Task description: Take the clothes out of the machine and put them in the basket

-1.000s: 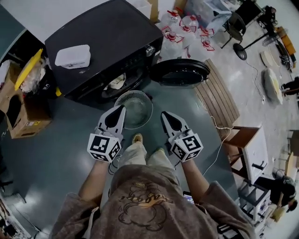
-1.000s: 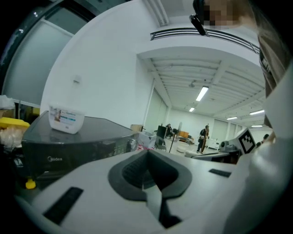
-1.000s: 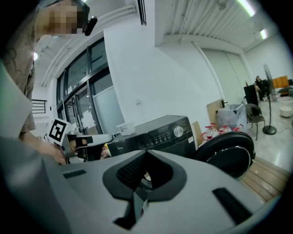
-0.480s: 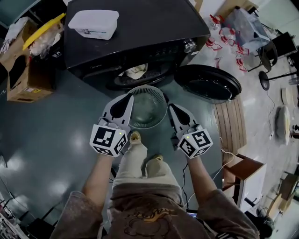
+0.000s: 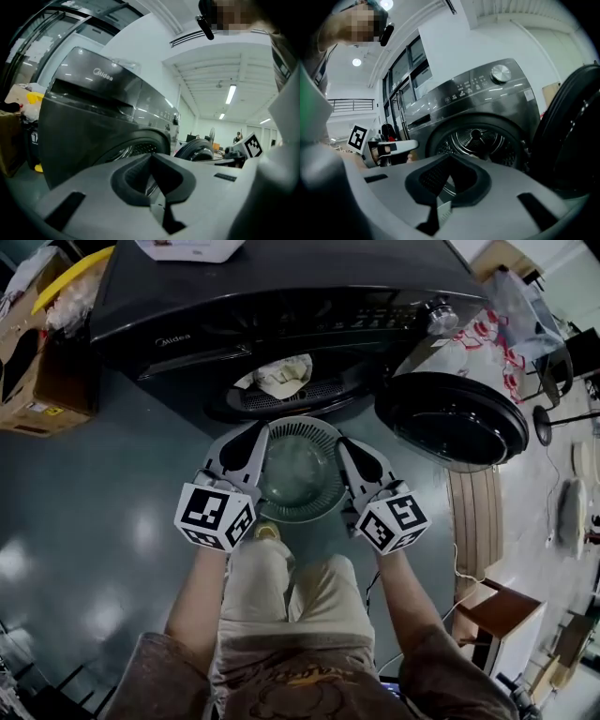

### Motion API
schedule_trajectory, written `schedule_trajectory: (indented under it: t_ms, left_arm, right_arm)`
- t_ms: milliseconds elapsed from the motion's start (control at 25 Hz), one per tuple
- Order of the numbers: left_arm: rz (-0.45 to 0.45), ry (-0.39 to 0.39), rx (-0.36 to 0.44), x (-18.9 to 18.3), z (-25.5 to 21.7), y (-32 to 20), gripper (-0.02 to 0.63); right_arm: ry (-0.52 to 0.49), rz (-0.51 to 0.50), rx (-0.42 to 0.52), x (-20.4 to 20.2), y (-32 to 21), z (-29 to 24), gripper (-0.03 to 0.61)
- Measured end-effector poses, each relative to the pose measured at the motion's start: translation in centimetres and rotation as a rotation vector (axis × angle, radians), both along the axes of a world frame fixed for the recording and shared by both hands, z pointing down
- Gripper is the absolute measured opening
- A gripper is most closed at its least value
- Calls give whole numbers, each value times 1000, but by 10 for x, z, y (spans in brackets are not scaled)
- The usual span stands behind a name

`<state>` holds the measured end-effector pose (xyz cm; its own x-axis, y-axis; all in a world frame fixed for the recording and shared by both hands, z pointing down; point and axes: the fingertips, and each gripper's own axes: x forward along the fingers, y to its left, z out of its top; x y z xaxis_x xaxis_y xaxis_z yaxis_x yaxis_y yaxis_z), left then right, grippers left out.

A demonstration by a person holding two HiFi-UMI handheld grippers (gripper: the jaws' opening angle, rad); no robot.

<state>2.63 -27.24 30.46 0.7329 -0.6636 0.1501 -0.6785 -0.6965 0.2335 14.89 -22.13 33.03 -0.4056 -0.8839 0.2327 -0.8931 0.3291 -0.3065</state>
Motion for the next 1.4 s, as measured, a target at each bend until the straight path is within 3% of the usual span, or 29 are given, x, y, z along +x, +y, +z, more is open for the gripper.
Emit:
schedule_trajectory:
  t_ms: [200,600,880,1400]
  left_arm:
    - [-41,4,11,0,59,-17,6]
    - [11,13,75,13,128,-13,6]
    - [-26,21,93,9,144,-1,6]
    - [-75,5,136,4,145,27,6]
  right_arm:
    - [-2,-5,16,-2,-21,63,-3]
    - [31,-46,106,-11,-35,135,-3]
    - [60,-67,145,-14,-27,155,-3]
    - [67,-83,210,-14,-10,145,-3]
